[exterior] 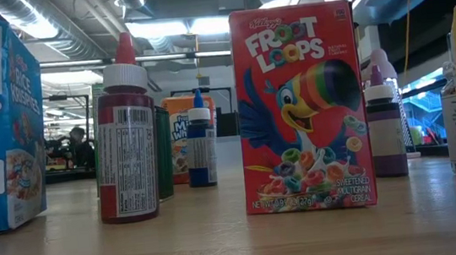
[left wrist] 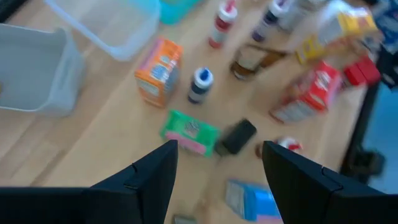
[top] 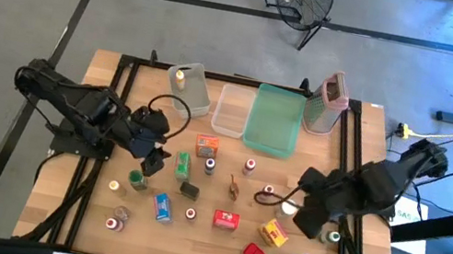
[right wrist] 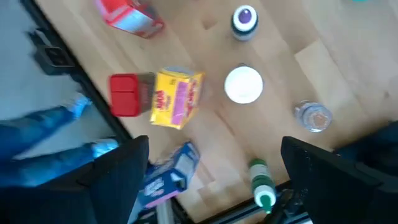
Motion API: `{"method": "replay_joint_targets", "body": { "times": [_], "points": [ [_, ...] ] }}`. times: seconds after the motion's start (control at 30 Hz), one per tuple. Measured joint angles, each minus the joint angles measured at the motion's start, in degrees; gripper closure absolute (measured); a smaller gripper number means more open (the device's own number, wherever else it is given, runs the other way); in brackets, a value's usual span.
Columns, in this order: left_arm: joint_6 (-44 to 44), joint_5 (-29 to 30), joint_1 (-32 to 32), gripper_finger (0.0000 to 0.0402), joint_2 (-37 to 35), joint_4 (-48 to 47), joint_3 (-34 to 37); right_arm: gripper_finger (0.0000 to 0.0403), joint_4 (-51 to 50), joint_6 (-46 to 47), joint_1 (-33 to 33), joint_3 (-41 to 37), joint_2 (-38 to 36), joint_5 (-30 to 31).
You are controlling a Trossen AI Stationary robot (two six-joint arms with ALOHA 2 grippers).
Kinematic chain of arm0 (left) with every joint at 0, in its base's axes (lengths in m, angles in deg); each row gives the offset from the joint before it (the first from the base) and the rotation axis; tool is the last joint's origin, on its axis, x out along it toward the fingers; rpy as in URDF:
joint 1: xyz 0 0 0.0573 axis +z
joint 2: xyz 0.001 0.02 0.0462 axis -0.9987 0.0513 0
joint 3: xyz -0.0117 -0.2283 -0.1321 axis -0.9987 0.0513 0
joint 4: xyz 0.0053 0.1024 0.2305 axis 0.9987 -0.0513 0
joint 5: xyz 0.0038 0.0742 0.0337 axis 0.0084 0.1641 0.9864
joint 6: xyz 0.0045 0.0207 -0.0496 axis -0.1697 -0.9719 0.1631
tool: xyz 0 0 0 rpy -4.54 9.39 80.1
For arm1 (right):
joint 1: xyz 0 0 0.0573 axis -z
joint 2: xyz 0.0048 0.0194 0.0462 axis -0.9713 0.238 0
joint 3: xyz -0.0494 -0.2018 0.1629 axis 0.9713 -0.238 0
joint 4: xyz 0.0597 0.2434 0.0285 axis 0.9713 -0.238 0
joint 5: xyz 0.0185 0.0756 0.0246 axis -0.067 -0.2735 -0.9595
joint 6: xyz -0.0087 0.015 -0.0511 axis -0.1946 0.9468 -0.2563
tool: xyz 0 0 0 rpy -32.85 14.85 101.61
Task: Pick & Place Kitchen Items
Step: Put the yellow cereal box into the green bin
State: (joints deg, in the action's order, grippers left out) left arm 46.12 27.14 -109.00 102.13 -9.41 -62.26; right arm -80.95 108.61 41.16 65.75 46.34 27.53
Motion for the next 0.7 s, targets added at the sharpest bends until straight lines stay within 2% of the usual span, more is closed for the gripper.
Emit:
{"method": "replay_joint_targets", "body": {
  "times": [0.27, 0.43, 0.7],
  "points": [
    [-5.9, -1.4, -3.4, 0.0172, -1.5, -0.1, 0.0, 0.0036, 1.2, 1.7, -0.7, -1.8, 9.5, 0.1],
    [-7.8, -1.5, -5.9, 0.0173, -2.0, -0.7, 0.0, 0.0036, 6.4, 2.9, -0.7, -1.8, 14.2, -0.2],
    [-8.6, -2.3, -10.0, 0.0172, -2.0, -1.1, 0.0, 0.0036, 12.9, 7.5, -0.8, -1.8, 18.1, -1.7]
  ]
}}
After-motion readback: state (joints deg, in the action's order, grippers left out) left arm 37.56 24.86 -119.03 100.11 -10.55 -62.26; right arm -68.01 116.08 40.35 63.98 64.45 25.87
